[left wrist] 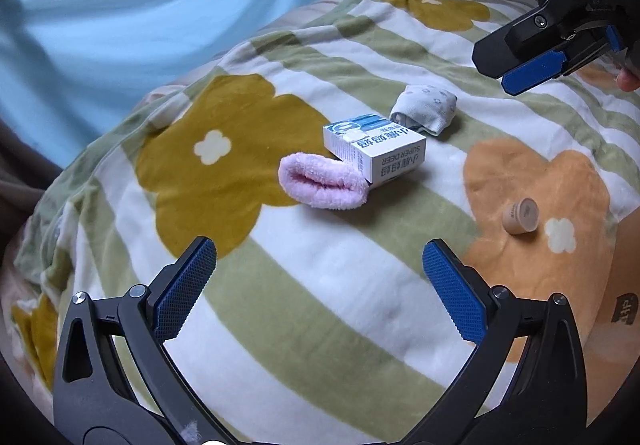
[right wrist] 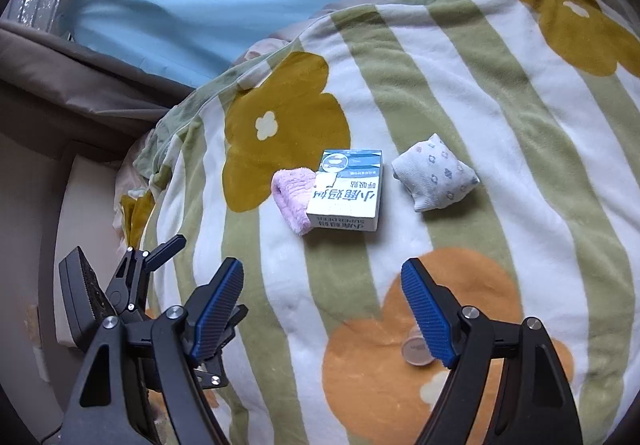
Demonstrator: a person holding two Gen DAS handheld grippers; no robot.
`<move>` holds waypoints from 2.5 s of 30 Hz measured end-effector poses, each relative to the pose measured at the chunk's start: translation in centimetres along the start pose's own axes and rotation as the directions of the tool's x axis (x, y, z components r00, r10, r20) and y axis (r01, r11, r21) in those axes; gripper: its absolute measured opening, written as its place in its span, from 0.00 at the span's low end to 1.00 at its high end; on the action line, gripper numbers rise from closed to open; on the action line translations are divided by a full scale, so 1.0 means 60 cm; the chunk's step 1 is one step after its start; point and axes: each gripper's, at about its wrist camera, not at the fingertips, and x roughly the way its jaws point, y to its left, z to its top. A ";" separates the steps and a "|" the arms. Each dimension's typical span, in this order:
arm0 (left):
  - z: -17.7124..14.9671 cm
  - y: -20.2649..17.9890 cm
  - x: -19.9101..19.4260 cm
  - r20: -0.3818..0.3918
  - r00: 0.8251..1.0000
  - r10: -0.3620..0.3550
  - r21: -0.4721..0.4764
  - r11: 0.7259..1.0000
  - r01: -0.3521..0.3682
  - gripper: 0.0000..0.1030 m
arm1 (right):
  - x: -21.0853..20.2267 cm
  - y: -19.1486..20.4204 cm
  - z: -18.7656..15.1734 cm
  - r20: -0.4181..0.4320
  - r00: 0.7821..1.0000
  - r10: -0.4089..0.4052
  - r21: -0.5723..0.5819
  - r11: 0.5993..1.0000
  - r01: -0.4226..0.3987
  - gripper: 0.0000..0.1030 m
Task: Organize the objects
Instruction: 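Grasp the pink sock with the left tool while the right tool grasps the white SUPER DEER box, then lift both items and carry them toward the cardboard box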
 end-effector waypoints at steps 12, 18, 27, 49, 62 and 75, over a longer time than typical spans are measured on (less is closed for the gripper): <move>0.035 0.019 0.151 -0.026 0.999 -0.036 0.079 0.996 0.038 1.00 | 0.134 -0.032 0.052 -0.027 0.998 -0.050 0.090 0.995 0.052 0.76; 0.040 0.024 0.174 -0.030 0.998 -0.057 0.109 0.992 0.060 1.00 | 0.174 -0.043 0.063 -0.051 0.994 -0.092 0.107 0.990 0.097 0.76; 0.042 0.009 0.190 -0.011 0.996 -0.090 0.165 0.982 0.091 0.98 | 0.206 -0.060 0.069 -0.078 0.991 -0.108 0.130 0.985 0.118 0.76; 0.050 0.000 0.163 -0.028 0.992 -0.123 0.205 0.971 0.126 0.47 | 0.166 -0.058 0.082 -0.015 0.997 -0.072 0.111 0.991 0.073 0.64; 0.064 0.008 0.078 0.001 0.996 -0.084 0.170 0.982 0.083 0.46 | 0.089 -0.023 0.067 0.027 0.998 -0.061 0.062 0.996 0.059 0.64; 0.073 -0.024 -0.096 0.033 0.999 0.003 0.122 0.992 -0.007 0.46 | -0.052 0.031 0.014 0.057 0.998 -0.015 -0.020 1.000 0.016 0.64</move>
